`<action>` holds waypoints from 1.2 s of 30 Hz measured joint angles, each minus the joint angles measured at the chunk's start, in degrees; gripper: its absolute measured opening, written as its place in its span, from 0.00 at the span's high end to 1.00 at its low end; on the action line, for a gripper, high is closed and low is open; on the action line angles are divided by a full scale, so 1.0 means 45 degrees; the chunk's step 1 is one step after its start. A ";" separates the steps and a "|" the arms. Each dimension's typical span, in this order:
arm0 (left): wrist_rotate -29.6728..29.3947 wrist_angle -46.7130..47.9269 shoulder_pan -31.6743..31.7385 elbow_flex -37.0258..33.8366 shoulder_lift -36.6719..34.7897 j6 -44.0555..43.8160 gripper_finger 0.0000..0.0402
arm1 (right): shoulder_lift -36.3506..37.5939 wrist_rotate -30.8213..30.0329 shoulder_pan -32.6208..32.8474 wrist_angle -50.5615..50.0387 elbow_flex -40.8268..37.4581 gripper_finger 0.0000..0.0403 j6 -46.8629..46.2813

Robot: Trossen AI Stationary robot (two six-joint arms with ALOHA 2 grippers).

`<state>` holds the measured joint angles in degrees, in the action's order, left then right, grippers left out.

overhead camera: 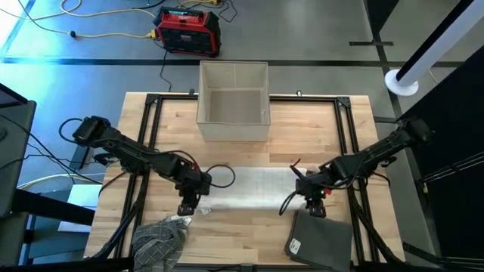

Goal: Fold towel
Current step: Fold the white towel

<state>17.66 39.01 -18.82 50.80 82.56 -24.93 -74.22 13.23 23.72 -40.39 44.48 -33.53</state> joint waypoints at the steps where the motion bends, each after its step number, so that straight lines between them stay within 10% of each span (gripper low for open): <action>1: -0.0386 0.0056 0.0026 0.0120 0.0000 0.0005 0.70 | 0.0000 -0.0293 0.0001 -0.0344 0.0232 0.65 -0.0186; 8: -0.4556 -0.0276 0.0190 0.0266 0.0000 0.0303 0.74 | 0.0015 -0.3597 -0.0403 -0.0988 0.1016 0.78 -0.2659; 16: -0.3423 -0.2306 0.1233 -0.2308 0.0019 0.0069 0.98 | -0.0010 -0.2907 -0.1124 0.3525 -0.2361 0.98 -0.5927; 27: -0.4514 -0.3295 0.1623 -0.3325 0.0004 -0.1366 1.00 | -0.0010 -0.5053 -0.3618 0.2282 -0.3188 1.00 -0.6811; 36: -0.3003 -0.2638 0.2150 -0.2337 -0.0262 -0.1236 1.00 | 0.0311 -0.5182 -0.5716 0.0367 -0.1401 1.00 -0.5211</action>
<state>4.14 27.13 -9.14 40.28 81.38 -30.49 -72.82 -10.09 -2.00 -38.74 38.17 -56.98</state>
